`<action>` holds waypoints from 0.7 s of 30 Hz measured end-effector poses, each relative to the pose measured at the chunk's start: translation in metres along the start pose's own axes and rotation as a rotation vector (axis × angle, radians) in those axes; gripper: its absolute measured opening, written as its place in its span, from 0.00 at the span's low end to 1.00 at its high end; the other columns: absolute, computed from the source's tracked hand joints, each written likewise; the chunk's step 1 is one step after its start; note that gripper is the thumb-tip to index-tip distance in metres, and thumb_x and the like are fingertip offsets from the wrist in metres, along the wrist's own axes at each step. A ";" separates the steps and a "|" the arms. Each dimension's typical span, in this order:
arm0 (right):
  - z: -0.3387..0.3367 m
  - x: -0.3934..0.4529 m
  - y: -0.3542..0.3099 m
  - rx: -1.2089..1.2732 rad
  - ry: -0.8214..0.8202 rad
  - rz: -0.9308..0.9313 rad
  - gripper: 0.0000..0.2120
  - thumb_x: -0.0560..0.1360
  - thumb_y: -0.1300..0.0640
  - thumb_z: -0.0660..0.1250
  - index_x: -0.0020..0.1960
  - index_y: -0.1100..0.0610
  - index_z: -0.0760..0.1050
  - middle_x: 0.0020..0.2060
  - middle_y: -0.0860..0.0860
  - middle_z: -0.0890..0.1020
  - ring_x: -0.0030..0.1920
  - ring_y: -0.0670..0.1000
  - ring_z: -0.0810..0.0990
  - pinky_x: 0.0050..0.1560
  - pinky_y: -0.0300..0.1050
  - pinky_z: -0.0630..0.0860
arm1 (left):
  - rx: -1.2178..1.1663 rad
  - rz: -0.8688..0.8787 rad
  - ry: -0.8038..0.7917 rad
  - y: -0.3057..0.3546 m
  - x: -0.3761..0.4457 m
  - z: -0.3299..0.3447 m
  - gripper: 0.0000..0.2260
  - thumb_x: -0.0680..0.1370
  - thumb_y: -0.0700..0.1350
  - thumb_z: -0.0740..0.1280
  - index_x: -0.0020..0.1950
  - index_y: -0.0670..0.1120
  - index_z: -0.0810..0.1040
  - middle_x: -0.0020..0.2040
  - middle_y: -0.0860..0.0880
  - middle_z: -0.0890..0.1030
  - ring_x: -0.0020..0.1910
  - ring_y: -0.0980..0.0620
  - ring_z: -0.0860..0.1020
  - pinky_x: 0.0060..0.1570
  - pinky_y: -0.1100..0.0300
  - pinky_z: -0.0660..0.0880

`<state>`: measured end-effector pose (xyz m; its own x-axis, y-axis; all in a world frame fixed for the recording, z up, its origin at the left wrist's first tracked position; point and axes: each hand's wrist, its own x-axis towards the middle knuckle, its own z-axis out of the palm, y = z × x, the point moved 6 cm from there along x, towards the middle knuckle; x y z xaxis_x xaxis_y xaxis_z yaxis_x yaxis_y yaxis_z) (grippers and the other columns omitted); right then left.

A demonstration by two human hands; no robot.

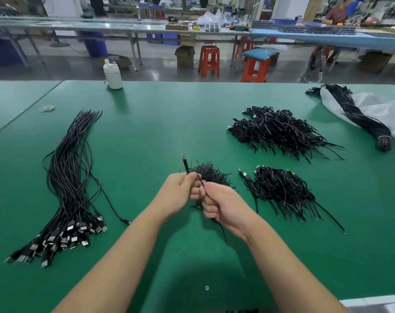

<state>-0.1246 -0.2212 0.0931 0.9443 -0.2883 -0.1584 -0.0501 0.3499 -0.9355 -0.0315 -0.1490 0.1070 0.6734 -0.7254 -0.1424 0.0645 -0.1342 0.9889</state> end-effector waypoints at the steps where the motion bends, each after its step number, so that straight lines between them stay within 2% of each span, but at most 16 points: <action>1: 0.004 -0.003 0.003 -0.070 -0.006 -0.004 0.17 0.85 0.57 0.54 0.39 0.55 0.71 0.27 0.47 0.59 0.27 0.46 0.56 0.29 0.38 0.57 | -0.136 0.019 0.039 0.001 0.000 0.002 0.15 0.86 0.42 0.53 0.54 0.34 0.76 0.44 0.40 0.84 0.39 0.51 0.84 0.42 0.61 0.81; 3: 0.009 -0.009 0.011 -0.242 -0.005 -0.006 0.16 0.85 0.59 0.54 0.40 0.56 0.73 0.27 0.48 0.61 0.29 0.48 0.59 0.31 0.40 0.60 | -0.451 0.023 0.104 0.003 0.002 0.002 0.17 0.86 0.43 0.52 0.54 0.35 0.76 0.46 0.39 0.85 0.44 0.46 0.85 0.43 0.58 0.82; 5: 0.009 -0.014 0.020 -0.461 0.026 -0.010 0.16 0.85 0.59 0.54 0.41 0.57 0.74 0.28 0.50 0.66 0.30 0.49 0.64 0.33 0.43 0.64 | -0.617 -0.006 0.113 0.004 0.004 0.003 0.17 0.86 0.44 0.51 0.52 0.36 0.76 0.40 0.43 0.85 0.36 0.49 0.84 0.35 0.61 0.80; 7: 0.004 -0.015 0.022 -0.622 0.066 -0.038 0.16 0.84 0.60 0.54 0.42 0.57 0.75 0.29 0.50 0.73 0.32 0.49 0.70 0.37 0.45 0.69 | -0.636 -0.036 0.057 0.004 0.001 0.010 0.15 0.86 0.44 0.53 0.51 0.38 0.76 0.34 0.47 0.81 0.25 0.54 0.75 0.25 0.63 0.73; 10: -0.001 -0.013 0.017 -0.733 0.062 -0.055 0.15 0.84 0.60 0.56 0.45 0.58 0.78 0.34 0.48 0.81 0.35 0.45 0.76 0.44 0.42 0.74 | -0.585 -0.029 0.004 0.003 -0.002 0.012 0.13 0.85 0.43 0.55 0.50 0.38 0.74 0.33 0.49 0.75 0.22 0.56 0.63 0.22 0.64 0.63; 12: -0.005 -0.011 0.015 -0.807 0.069 -0.051 0.11 0.82 0.58 0.60 0.48 0.54 0.80 0.33 0.42 0.81 0.32 0.40 0.73 0.38 0.38 0.71 | -0.519 -0.026 0.021 0.001 -0.001 0.011 0.12 0.85 0.43 0.55 0.49 0.39 0.74 0.32 0.50 0.73 0.23 0.56 0.61 0.22 0.64 0.60; 14: -0.004 -0.010 0.013 -0.678 0.053 -0.066 0.07 0.80 0.59 0.65 0.55 0.51 0.79 0.35 0.43 0.81 0.33 0.42 0.72 0.37 0.38 0.69 | -0.469 -0.027 0.031 0.001 0.000 0.013 0.12 0.85 0.43 0.55 0.48 0.40 0.74 0.31 0.51 0.73 0.23 0.56 0.60 0.22 0.64 0.58; 17: -0.004 -0.006 0.011 -0.285 0.067 -0.062 0.22 0.77 0.64 0.69 0.66 0.46 0.70 0.49 0.48 0.84 0.46 0.43 0.81 0.47 0.34 0.75 | -0.466 -0.033 0.024 0.001 -0.001 0.016 0.12 0.85 0.44 0.56 0.47 0.41 0.74 0.33 0.48 0.73 0.23 0.53 0.67 0.24 0.61 0.65; 19: -0.004 -0.005 0.010 -0.166 0.079 -0.089 0.27 0.75 0.69 0.70 0.70 0.53 0.68 0.57 0.53 0.83 0.54 0.46 0.81 0.58 0.39 0.77 | -0.499 -0.054 0.005 0.001 -0.002 0.018 0.12 0.85 0.44 0.56 0.46 0.41 0.74 0.34 0.45 0.77 0.27 0.47 0.77 0.30 0.56 0.76; 21: -0.004 -0.005 0.009 -0.104 0.095 -0.105 0.29 0.73 0.71 0.71 0.71 0.57 0.68 0.61 0.57 0.81 0.59 0.50 0.81 0.65 0.48 0.75 | -0.548 -0.070 -0.045 0.001 -0.003 0.023 0.13 0.85 0.44 0.55 0.45 0.40 0.73 0.38 0.40 0.81 0.37 0.41 0.84 0.34 0.52 0.81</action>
<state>-0.1312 -0.2197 0.0842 0.9115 -0.4029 -0.0823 0.0093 0.2203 -0.9754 -0.0498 -0.1624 0.1073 0.6225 -0.7569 -0.1989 0.4898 0.1786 0.8533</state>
